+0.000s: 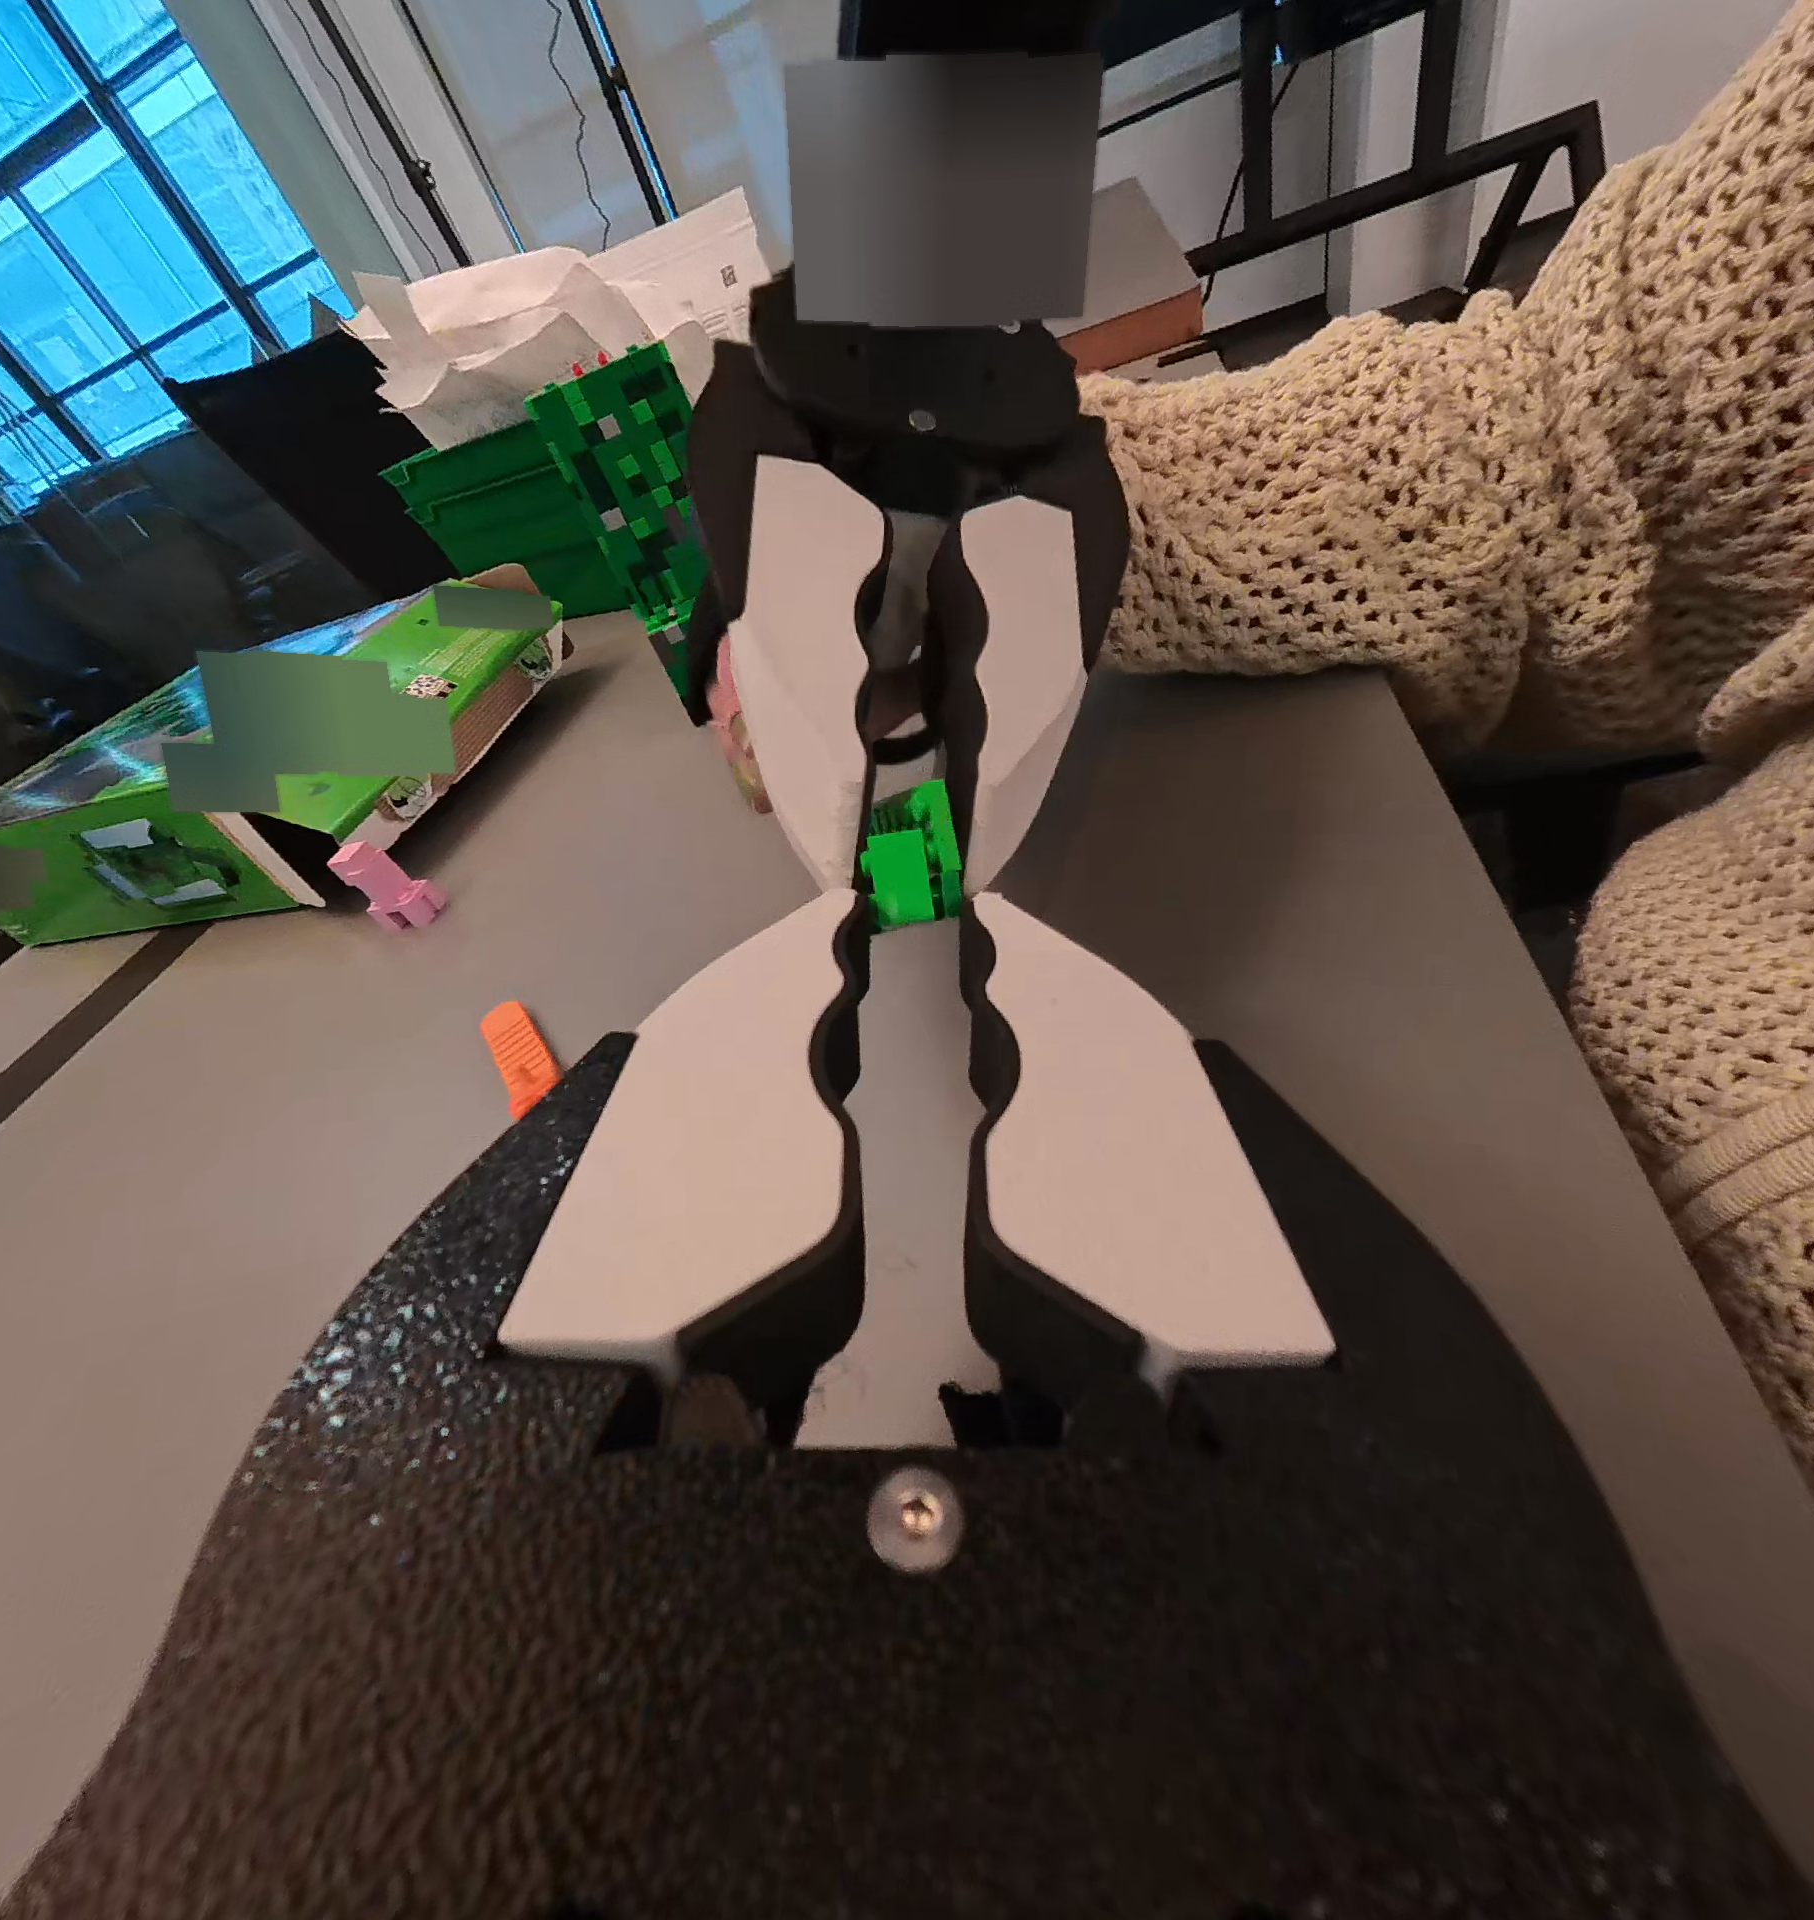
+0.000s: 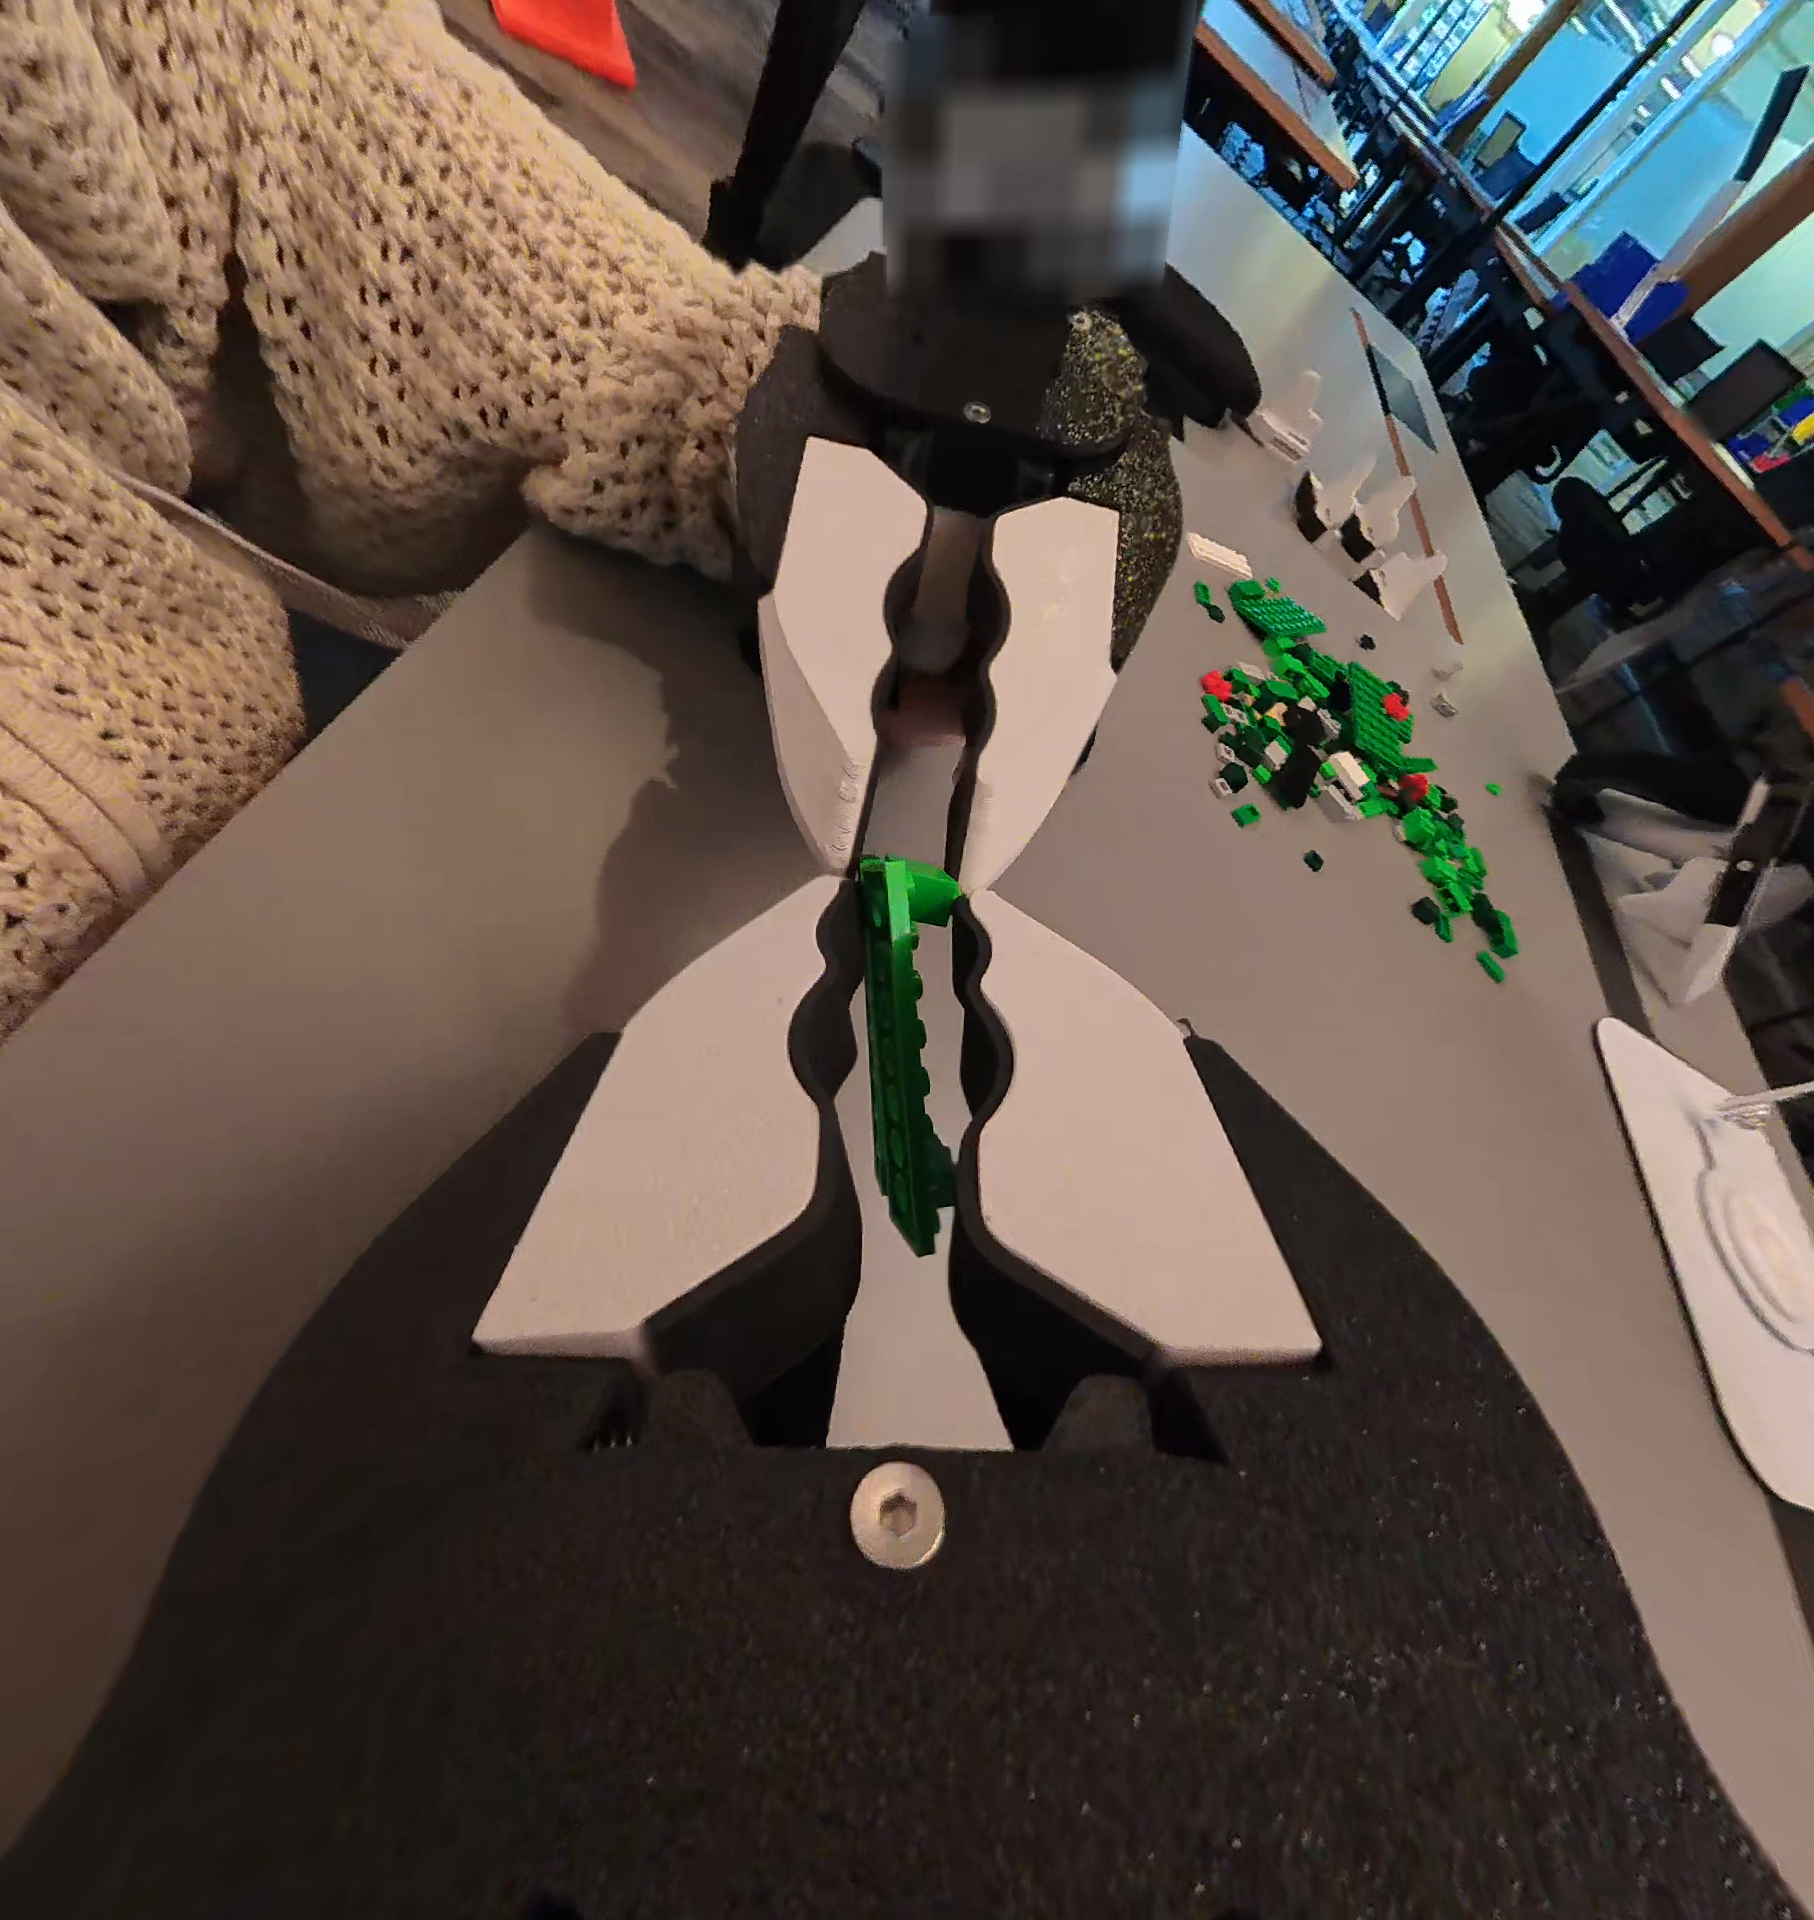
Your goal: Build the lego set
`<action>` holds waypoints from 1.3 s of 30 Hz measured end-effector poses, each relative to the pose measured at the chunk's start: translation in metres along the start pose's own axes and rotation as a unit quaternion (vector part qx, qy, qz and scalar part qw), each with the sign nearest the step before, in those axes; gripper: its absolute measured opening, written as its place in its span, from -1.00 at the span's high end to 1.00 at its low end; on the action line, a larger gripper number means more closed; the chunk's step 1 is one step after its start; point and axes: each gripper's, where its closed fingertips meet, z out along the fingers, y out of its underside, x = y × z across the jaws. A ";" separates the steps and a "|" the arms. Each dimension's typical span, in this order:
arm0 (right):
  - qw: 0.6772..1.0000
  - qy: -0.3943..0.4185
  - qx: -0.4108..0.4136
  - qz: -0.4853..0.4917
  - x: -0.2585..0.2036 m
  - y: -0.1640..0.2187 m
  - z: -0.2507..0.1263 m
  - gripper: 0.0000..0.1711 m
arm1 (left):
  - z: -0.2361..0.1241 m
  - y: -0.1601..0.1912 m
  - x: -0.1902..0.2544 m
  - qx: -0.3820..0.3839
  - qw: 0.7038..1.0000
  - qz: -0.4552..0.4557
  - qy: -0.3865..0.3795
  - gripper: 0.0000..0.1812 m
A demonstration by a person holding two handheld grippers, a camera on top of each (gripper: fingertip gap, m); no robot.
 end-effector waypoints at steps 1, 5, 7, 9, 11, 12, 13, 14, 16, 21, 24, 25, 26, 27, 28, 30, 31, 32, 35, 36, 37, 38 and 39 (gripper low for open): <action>1.000 0.002 -0.005 -0.009 -0.001 0.000 0.000 0.82 | 0.000 0.000 0.001 0.000 1.000 0.000 0.003 0.83; 0.999 0.010 -0.016 -0.028 -0.001 -0.001 0.000 0.81 | -0.001 -0.001 0.002 0.001 1.000 -0.002 0.009 0.83; 0.999 0.011 -0.021 -0.032 -0.002 -0.001 0.000 0.81 | 0.000 0.000 0.002 -0.001 1.000 -0.002 0.009 0.83; 0.999 0.013 -0.027 -0.037 -0.002 0.001 0.000 0.82 | 0.000 0.001 0.002 -0.006 1.000 -0.003 0.010 0.83; 0.998 0.014 -0.033 -0.044 -0.002 0.001 0.000 0.82 | 0.001 0.002 0.002 -0.009 1.000 -0.002 0.010 0.83; 0.998 0.015 -0.036 -0.047 -0.002 0.001 0.000 0.82 | 0.001 0.002 0.002 -0.010 1.000 -0.001 0.010 0.83; 0.998 0.015 -0.039 -0.049 -0.003 0.002 0.000 0.82 | 0.002 0.002 0.002 -0.012 1.000 0.000 0.010 0.83; 0.998 0.015 -0.043 -0.053 -0.003 0.003 0.000 0.82 | 0.002 0.003 0.002 -0.016 1.000 0.002 0.010 0.83; 0.996 0.016 -0.057 -0.062 -0.004 0.006 0.001 0.82 | 0.003 0.006 0.002 -0.028 1.000 0.011 0.006 0.83; 0.992 0.016 -0.090 -0.086 -0.006 0.015 0.003 0.81 | 0.007 0.016 0.002 -0.064 0.997 0.032 0.000 0.83; 0.989 0.013 -0.109 -0.100 -0.009 0.021 0.005 0.81 | 0.009 0.023 0.004 -0.089 0.995 0.046 0.000 0.83; 0.988 0.013 -0.114 -0.105 -0.010 0.023 0.006 0.81 | 0.009 0.026 0.004 -0.097 0.994 0.050 0.000 0.83; 0.987 0.013 -0.117 -0.111 -0.011 0.025 0.006 0.81 | 0.010 0.028 0.005 -0.105 0.993 0.055 0.000 0.83; 0.986 0.014 -0.117 -0.118 -0.012 0.026 0.007 0.81 | 0.011 0.030 0.005 -0.112 0.992 0.060 0.001 0.83; 0.985 0.015 -0.120 -0.126 -0.014 0.028 0.008 0.81 | 0.012 0.032 0.006 -0.120 0.991 0.065 0.003 0.83; 0.980 0.015 -0.131 -0.151 -0.017 0.032 0.009 0.81 | 0.014 0.038 0.009 -0.138 0.987 0.079 0.006 0.83; 0.977 0.013 -0.137 -0.164 -0.020 0.035 0.010 0.80 | 0.015 0.041 0.010 -0.148 0.985 0.087 0.009 0.83; 0.975 0.011 -0.145 -0.170 -0.022 0.038 0.010 0.80 | 0.016 0.044 0.012 -0.158 0.983 0.096 0.012 0.83; 0.968 0.009 -0.157 -0.193 -0.026 0.042 0.011 0.80 | 0.018 0.050 0.015 -0.178 0.977 0.115 0.015 0.83; 0.966 0.010 -0.159 -0.202 -0.027 0.043 0.011 0.80 | 0.018 0.050 0.015 -0.180 0.977 0.117 0.016 0.83; 0.964 0.012 -0.162 -0.209 -0.027 0.042 0.011 0.80 | 0.019 0.050 0.016 -0.181 0.977 0.116 0.017 0.83; 0.963 0.014 -0.165 -0.214 -0.027 0.042 0.011 0.80 | 0.019 0.050 0.016 -0.181 0.977 0.116 0.018 0.83; 0.960 0.017 -0.168 -0.224 -0.028 0.043 0.011 0.80 | 0.019 0.051 0.016 -0.182 0.976 0.116 0.019 0.83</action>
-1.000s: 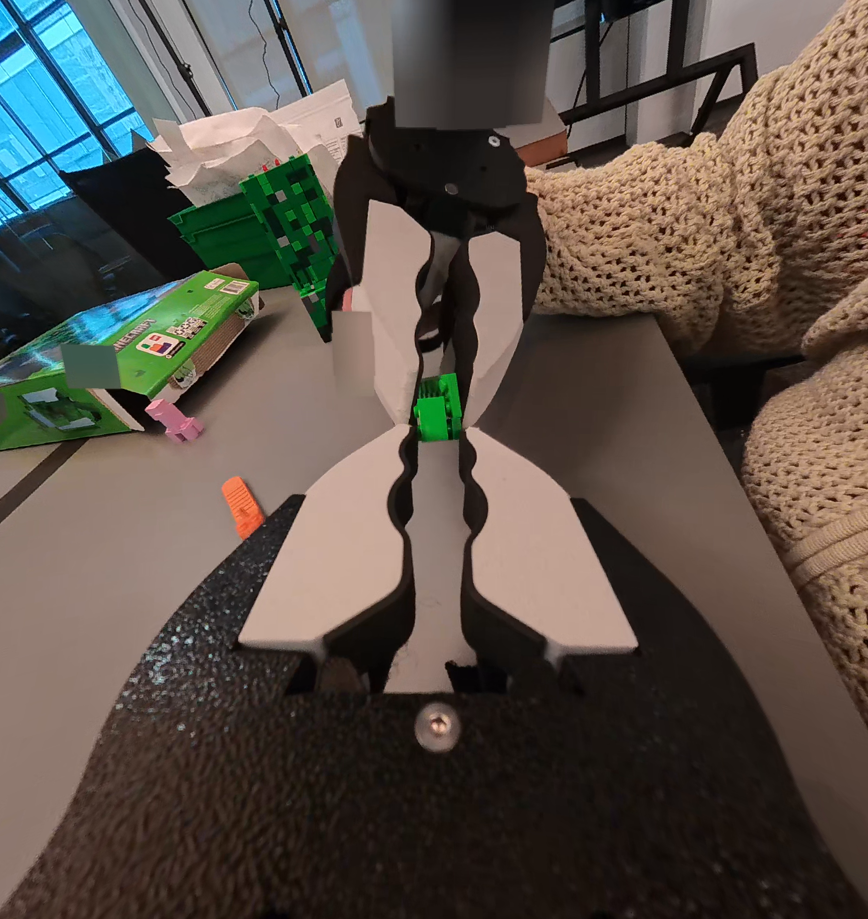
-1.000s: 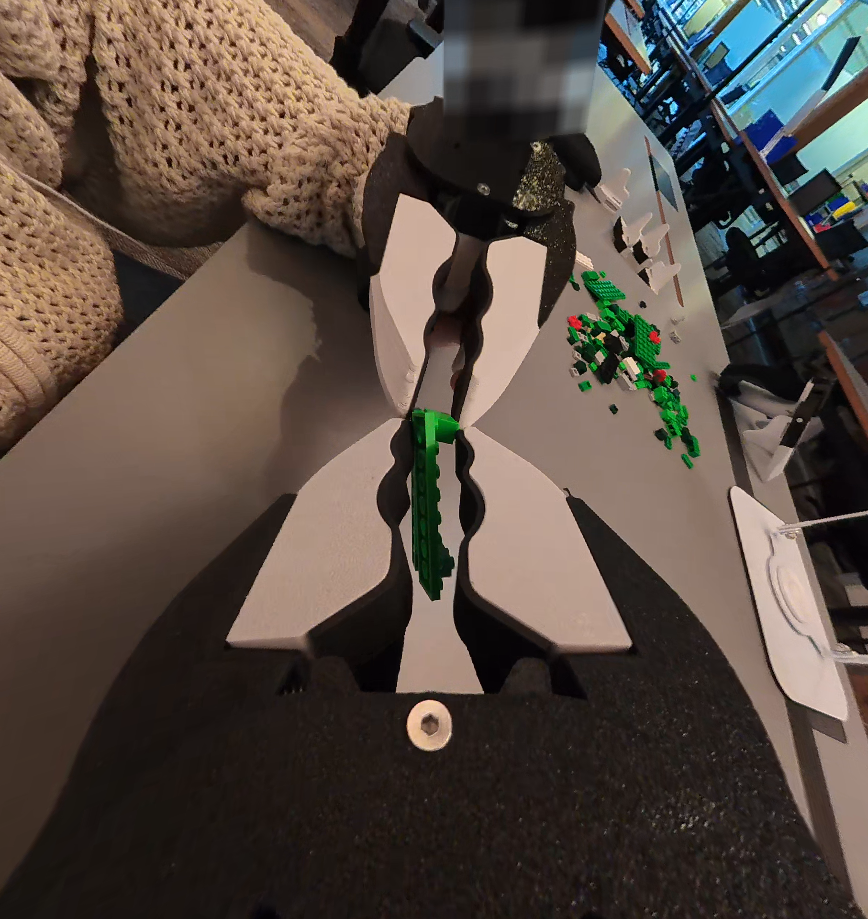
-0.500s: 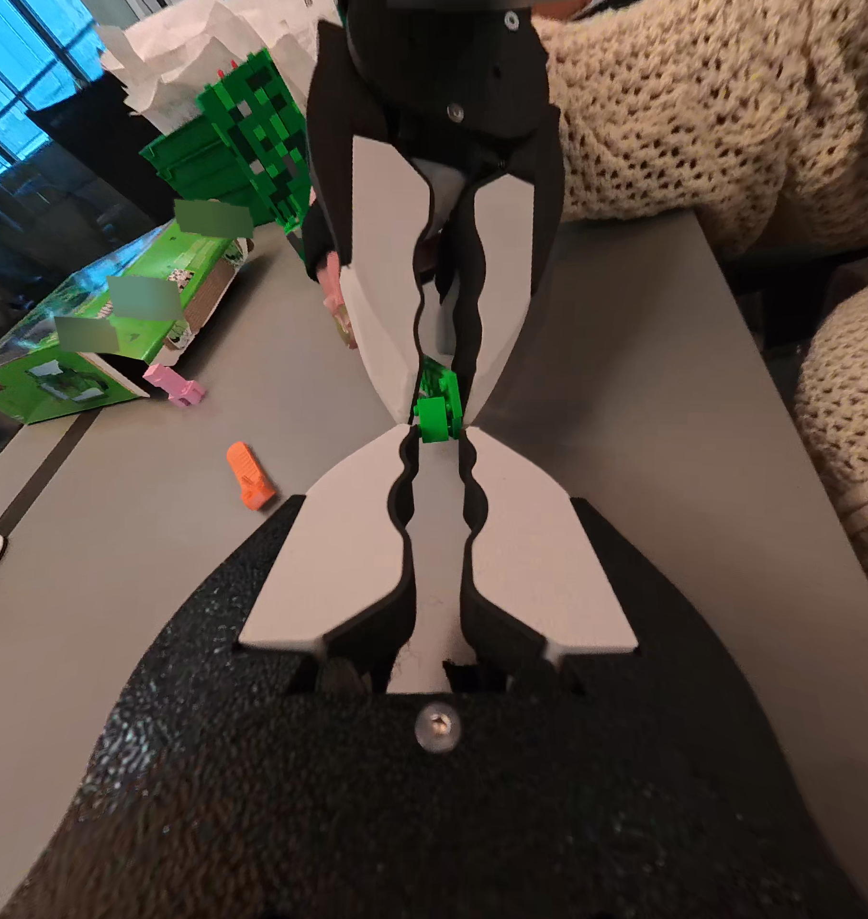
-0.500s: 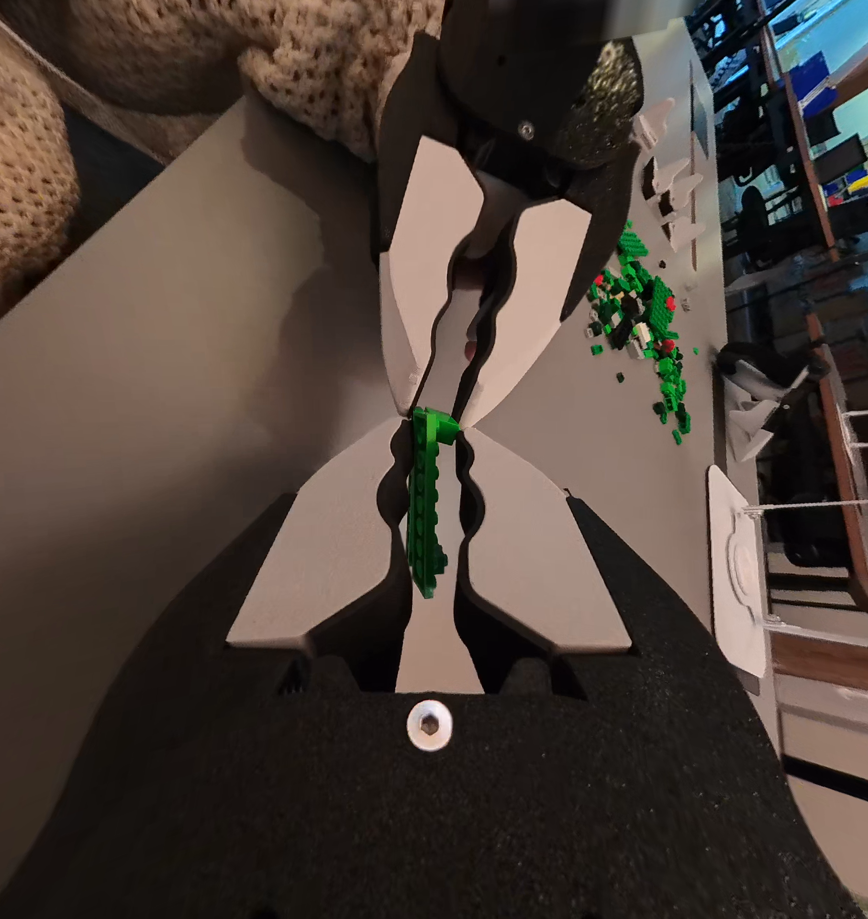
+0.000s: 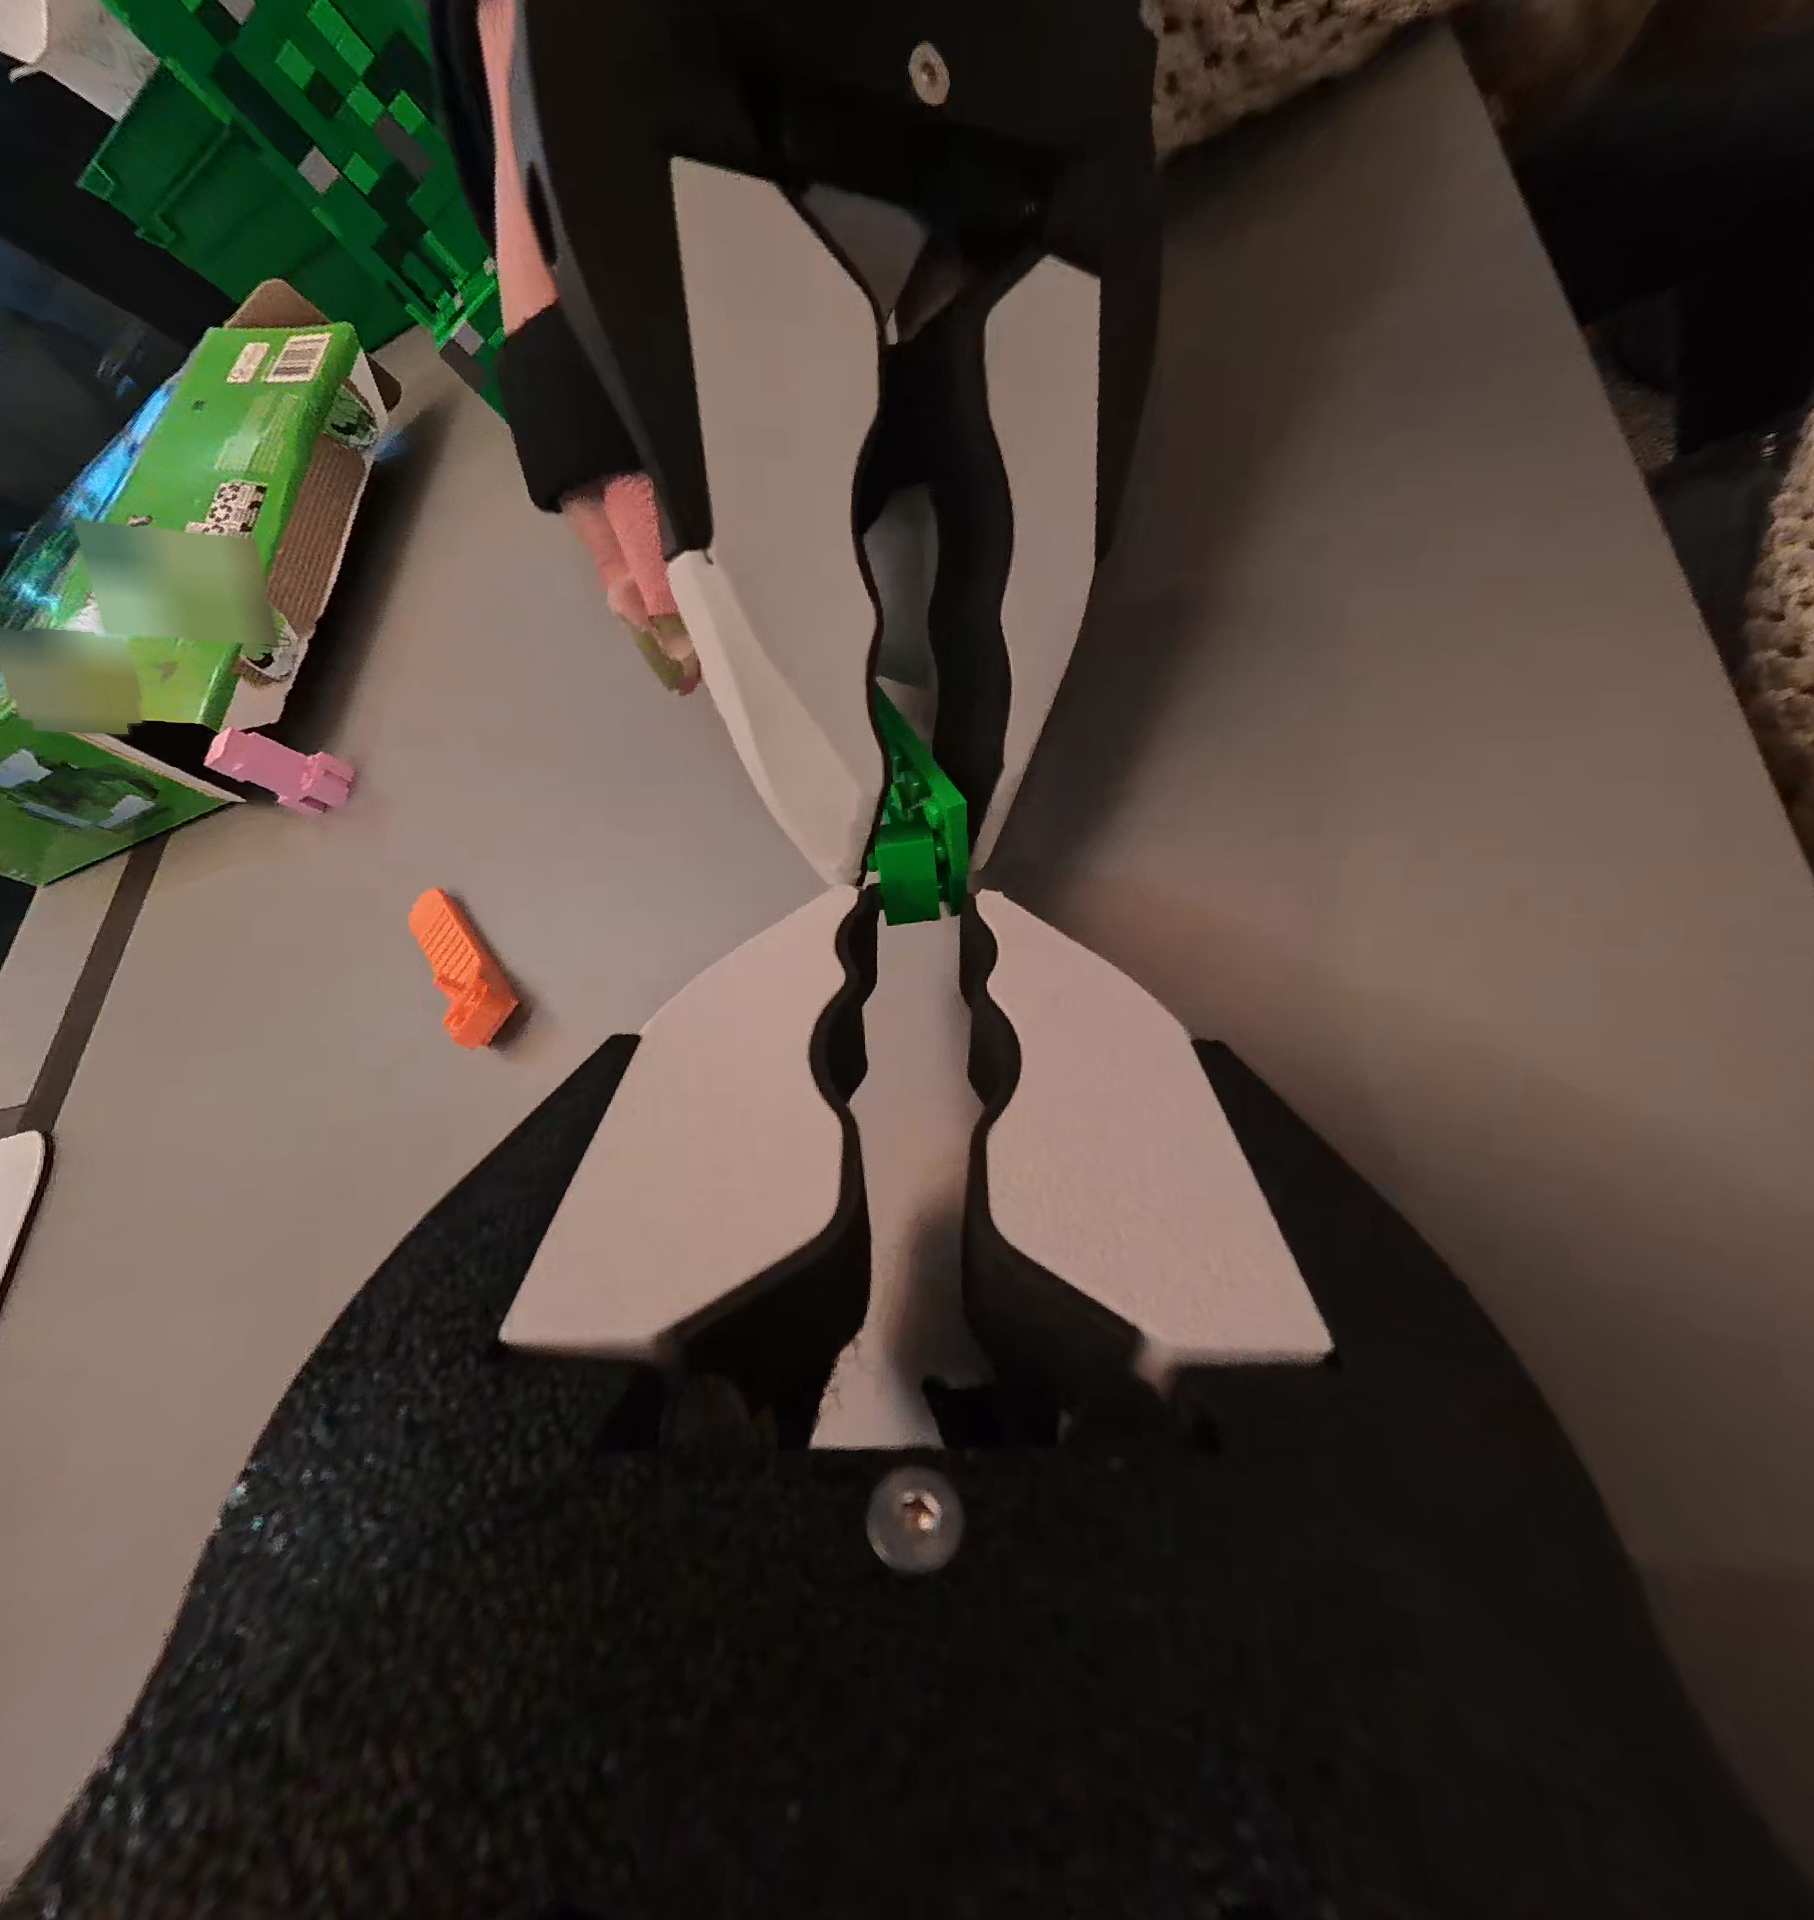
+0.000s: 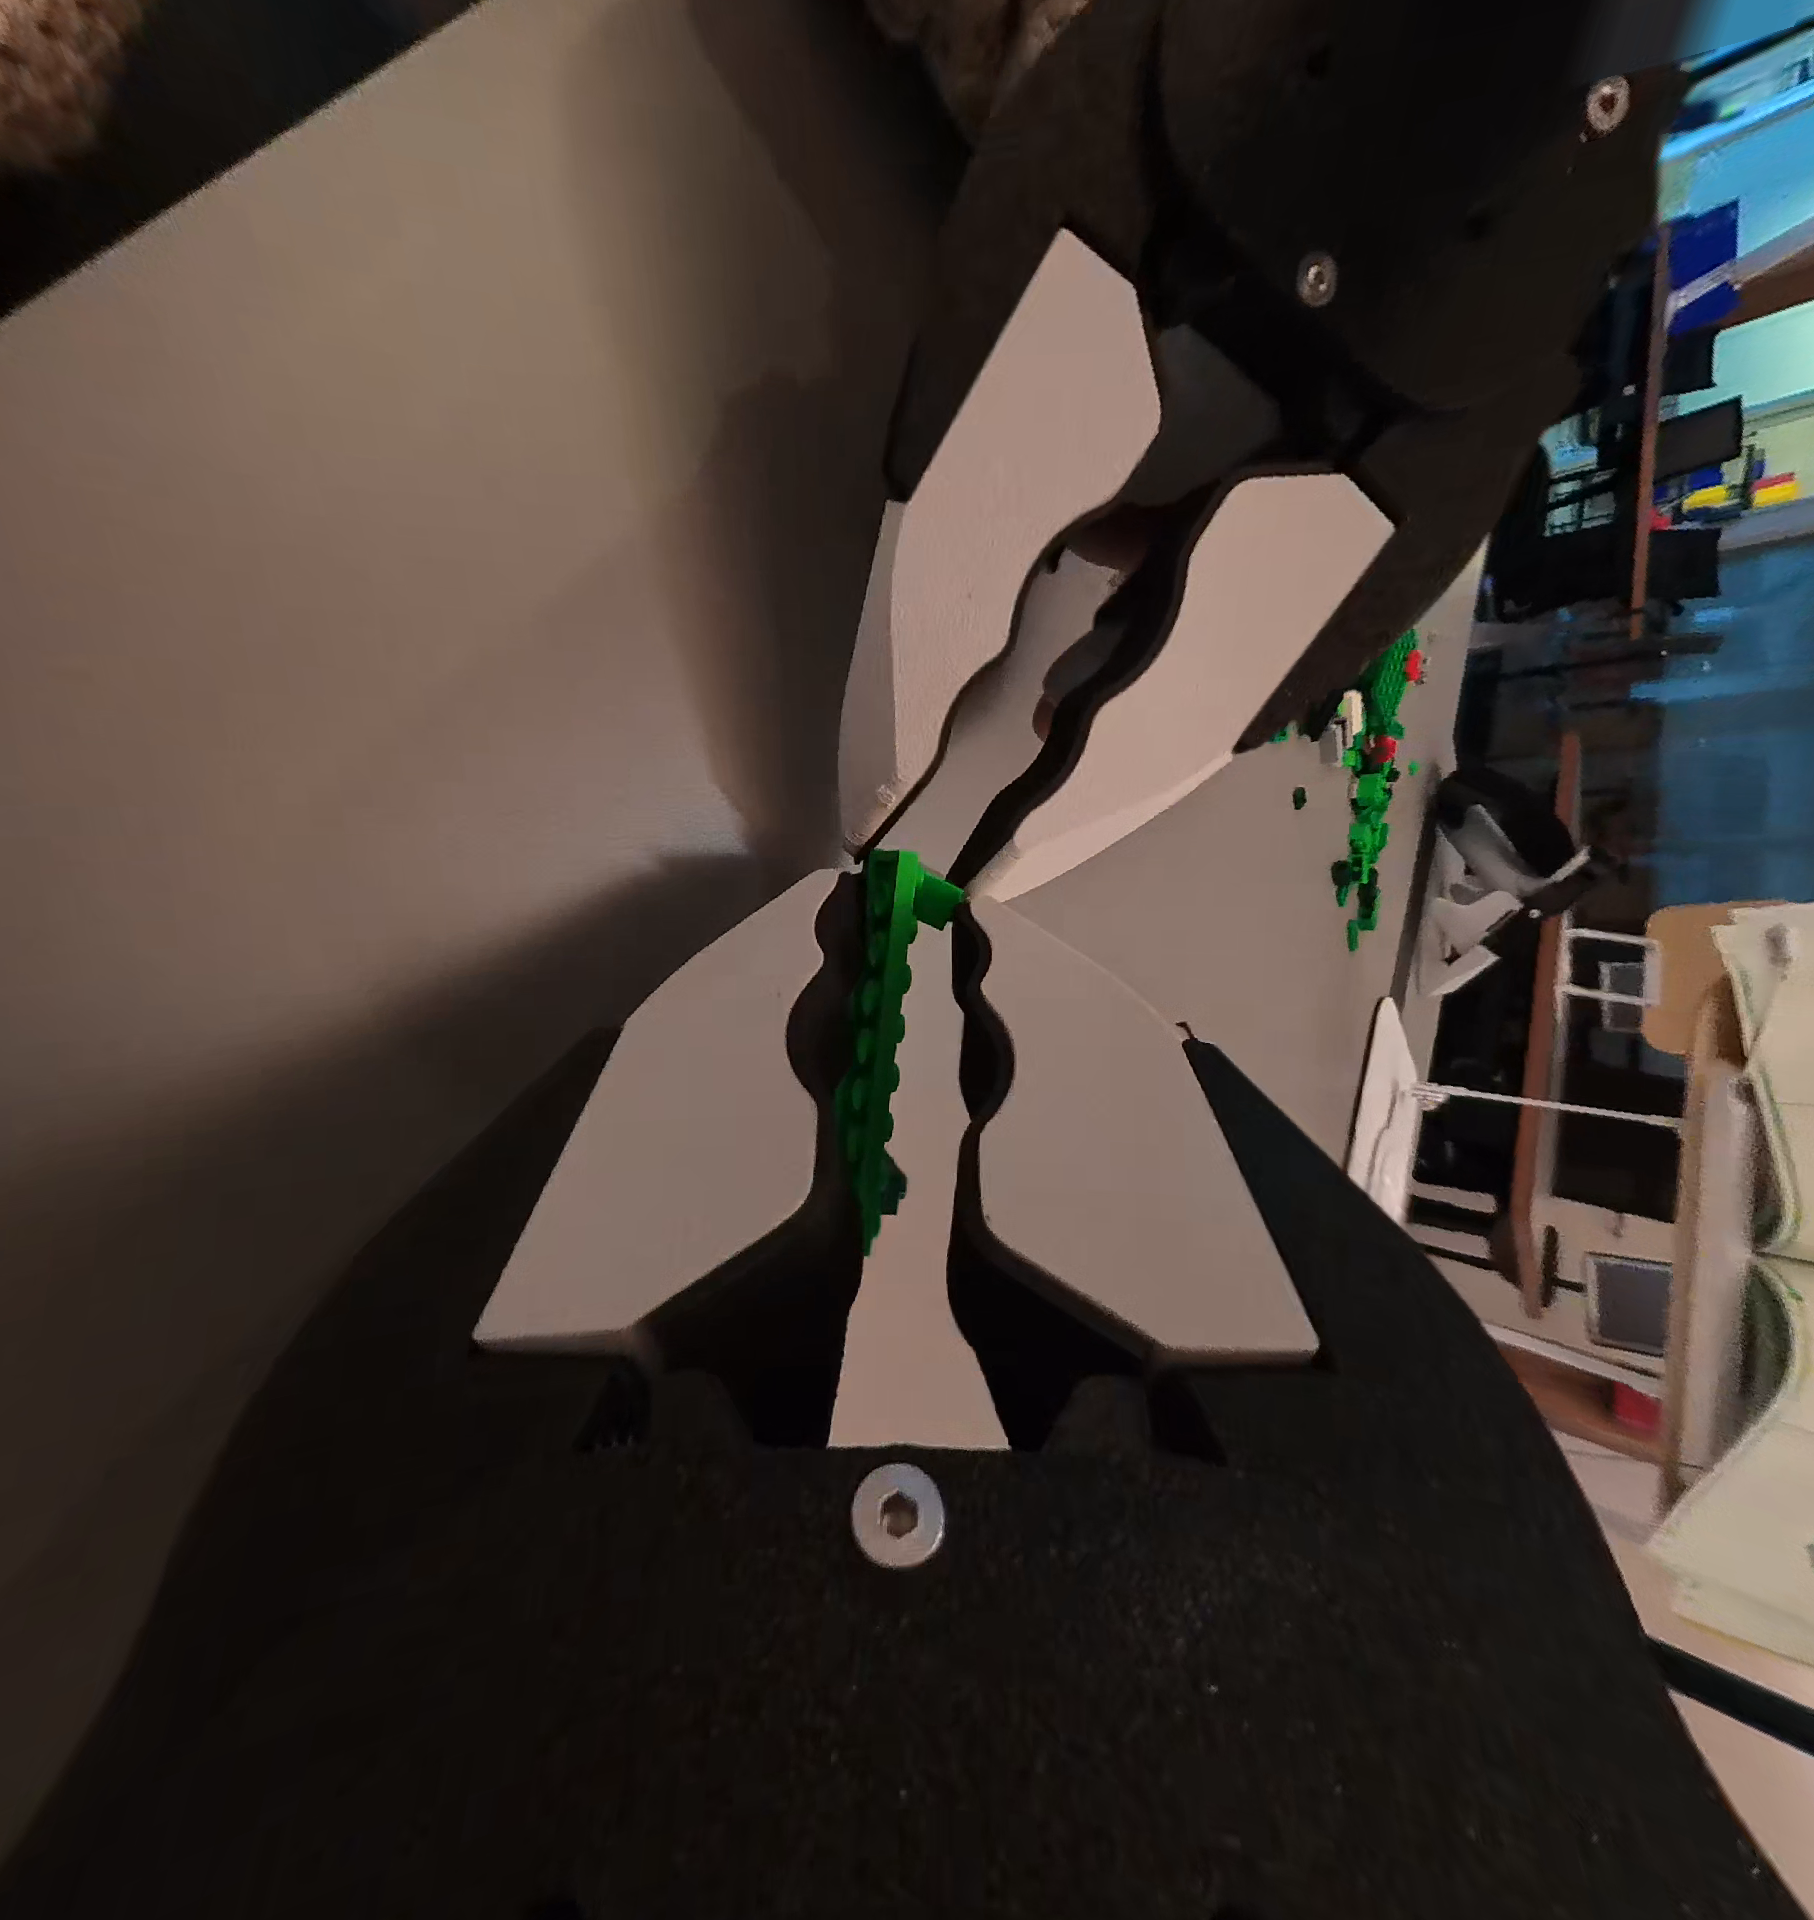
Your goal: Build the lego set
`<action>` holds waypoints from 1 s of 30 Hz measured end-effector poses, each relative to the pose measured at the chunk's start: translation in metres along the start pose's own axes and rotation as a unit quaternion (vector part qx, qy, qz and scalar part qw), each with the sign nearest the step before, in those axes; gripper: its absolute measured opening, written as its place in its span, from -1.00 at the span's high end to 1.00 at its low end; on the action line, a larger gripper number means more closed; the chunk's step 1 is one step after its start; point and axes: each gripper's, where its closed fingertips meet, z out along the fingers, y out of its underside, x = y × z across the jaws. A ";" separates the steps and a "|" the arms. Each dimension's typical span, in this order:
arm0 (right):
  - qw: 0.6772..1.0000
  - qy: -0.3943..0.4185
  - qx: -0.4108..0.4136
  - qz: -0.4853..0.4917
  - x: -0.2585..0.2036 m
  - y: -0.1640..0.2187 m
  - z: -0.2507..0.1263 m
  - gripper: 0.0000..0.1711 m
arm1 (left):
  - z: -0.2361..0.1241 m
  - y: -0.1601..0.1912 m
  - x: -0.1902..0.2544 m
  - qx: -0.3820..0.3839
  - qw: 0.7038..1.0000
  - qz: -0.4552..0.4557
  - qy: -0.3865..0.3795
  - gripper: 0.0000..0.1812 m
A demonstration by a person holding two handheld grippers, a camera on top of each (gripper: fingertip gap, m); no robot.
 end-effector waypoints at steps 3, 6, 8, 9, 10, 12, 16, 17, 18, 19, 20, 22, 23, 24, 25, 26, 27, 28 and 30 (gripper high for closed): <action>1.000 0.004 -0.016 -0.016 -0.001 0.000 0.000 0.81 | 0.001 0.000 0.001 -0.003 1.000 0.000 0.002 0.85; 1.000 0.003 -0.021 -0.016 -0.002 0.000 0.000 0.81 | 0.001 0.001 0.001 -0.004 1.000 0.000 0.002 0.85; 1.000 0.001 -0.018 -0.014 -0.002 -0.001 0.000 0.82 | 0.001 0.001 0.002 -0.004 1.000 0.001 0.004 0.85; 1.000 0.001 -0.019 -0.012 -0.003 -0.001 0.000 0.82 | 0.001 0.001 0.002 -0.005 1.000 0.001 0.004 0.85; 1.000 0.001 -0.018 -0.012 -0.003 -0.001 0.000 0.82 | 0.002 0.001 0.002 -0.006 1.000 0.002 0.004 0.85; 1.000 0.002 -0.015 -0.010 -0.002 -0.001 0.000 0.82 | 0.001 0.001 0.002 -0.005 1.000 0.001 0.003 0.86; 1.000 0.003 -0.013 -0.003 -0.002 -0.001 0.000 0.82 | 0.002 0.001 0.002 -0.007 1.000 0.001 0.001 0.85; 1.000 0.003 -0.012 0.001 -0.002 -0.001 0.000 0.82 | 0.002 0.001 0.001 -0.007 1.000 -0.001 0.001 0.86; 1.000 0.004 -0.010 0.002 -0.001 -0.001 0.000 0.82 | 0.002 0.001 0.001 -0.006 1.000 -0.002 0.000 0.86; 1.000 0.005 -0.009 0.002 -0.001 -0.001 0.000 0.82 | 0.002 0.001 0.001 -0.006 1.000 -0.001 -0.001 0.86; 1.000 0.005 -0.011 0.000 -0.002 0.000 0.001 0.82 | 0.002 0.001 0.001 -0.008 1.000 0.001 -0.002 0.85; 1.000 0.007 -0.014 -0.003 -0.001 0.000 0.001 0.82 | 0.002 0.002 0.001 -0.011 1.000 0.001 -0.004 0.86; 1.000 0.008 -0.013 0.002 -0.001 0.000 0.001 0.82 | 0.002 0.002 0.000 -0.009 1.000 -0.002 -0.006 0.86; 1.000 0.012 -0.011 0.009 0.001 0.001 0.000 0.82 | 0.002 0.001 -0.001 -0.006 1.000 -0.005 -0.010 0.85; 1.000 0.020 -0.010 0.015 0.004 0.003 0.000 0.82 | 0.002 0.000 -0.004 -0.002 1.000 -0.007 -0.020 0.85; 0.999 0.029 -0.008 0.024 0.008 0.005 -0.001 0.82 | 0.002 -0.001 -0.008 0.003 0.999 -0.005 -0.035 0.85; 0.999 0.041 -0.001 0.036 0.013 0.006 -0.003 0.82 | 0.001 -0.002 -0.013 0.008 0.999 -0.005 -0.053 0.85; 0.998 0.050 0.008 0.046 0.017 0.006 -0.005 0.82 | 0.000 -0.004 -0.017 0.017 0.998 -0.007 -0.068 0.85; 0.995 0.068 0.034 0.069 0.025 0.005 -0.009 0.83 | -0.005 -0.009 -0.024 0.040 0.995 -0.022 -0.087 0.82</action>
